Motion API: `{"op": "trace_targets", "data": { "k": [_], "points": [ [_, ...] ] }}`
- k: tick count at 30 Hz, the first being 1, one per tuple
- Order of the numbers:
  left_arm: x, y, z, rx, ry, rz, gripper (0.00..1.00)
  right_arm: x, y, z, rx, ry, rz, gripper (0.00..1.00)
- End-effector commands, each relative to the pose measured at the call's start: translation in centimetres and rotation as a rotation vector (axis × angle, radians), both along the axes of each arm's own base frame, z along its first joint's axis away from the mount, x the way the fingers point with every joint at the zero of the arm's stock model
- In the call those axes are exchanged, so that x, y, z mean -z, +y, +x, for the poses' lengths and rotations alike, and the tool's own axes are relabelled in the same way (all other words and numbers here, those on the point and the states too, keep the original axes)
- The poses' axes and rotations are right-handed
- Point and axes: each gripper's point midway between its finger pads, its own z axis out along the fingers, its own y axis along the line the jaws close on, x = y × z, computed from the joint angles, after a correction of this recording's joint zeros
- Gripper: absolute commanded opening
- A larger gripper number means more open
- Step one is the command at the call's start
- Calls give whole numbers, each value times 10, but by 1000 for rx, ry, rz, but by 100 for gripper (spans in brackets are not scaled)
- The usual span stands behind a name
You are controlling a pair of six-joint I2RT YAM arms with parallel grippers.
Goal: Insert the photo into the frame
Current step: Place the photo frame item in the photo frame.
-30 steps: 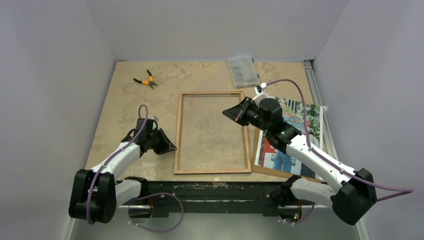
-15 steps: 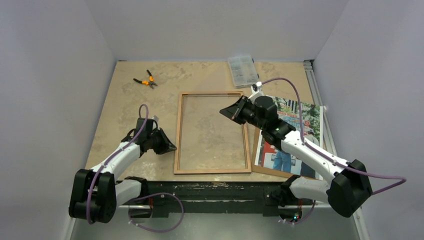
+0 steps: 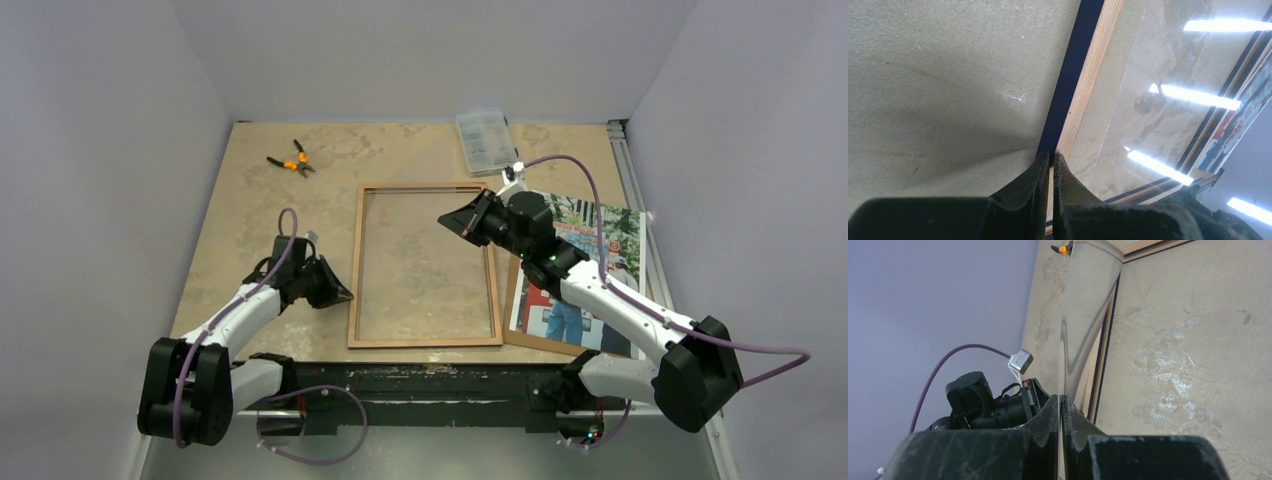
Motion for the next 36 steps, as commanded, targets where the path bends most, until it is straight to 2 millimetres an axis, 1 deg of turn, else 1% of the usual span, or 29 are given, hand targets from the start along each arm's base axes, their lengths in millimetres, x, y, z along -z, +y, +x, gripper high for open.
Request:
{"op": "trace_targets", "data": {
  "k": [1, 4, 10, 14, 19, 23, 26, 36],
  "points": [
    [11, 13, -3, -3, 22, 75, 4, -26, 6, 8, 14, -73, 66, 0],
    [11, 13, -3, -4, 21, 76, 4, -29, 9, 8, -5, -85, 74, 0],
    [11, 13, -3, -3, 21, 76, 3, -49, 15, 8, -46, -137, 69, 0],
    [11, 13, -3, -1, 20, 75, 2, -51, 14, 9, -47, -147, 56, 0],
    [11, 13, -3, -1, 19, 75, 2, -51, 13, 6, -54, -146, 41, 0],
    [11, 13, -4, 1, 21, 76, 2, -49, 7, 5, -37, -151, 13, 0],
    [11, 13, -3, 2, 19, 76, 2, -46, 6, 6, -33, -153, 1, 0],
    [11, 12, -3, 5, 17, 75, 1, -29, 12, 8, -49, -112, -10, 0]
  ]
}}
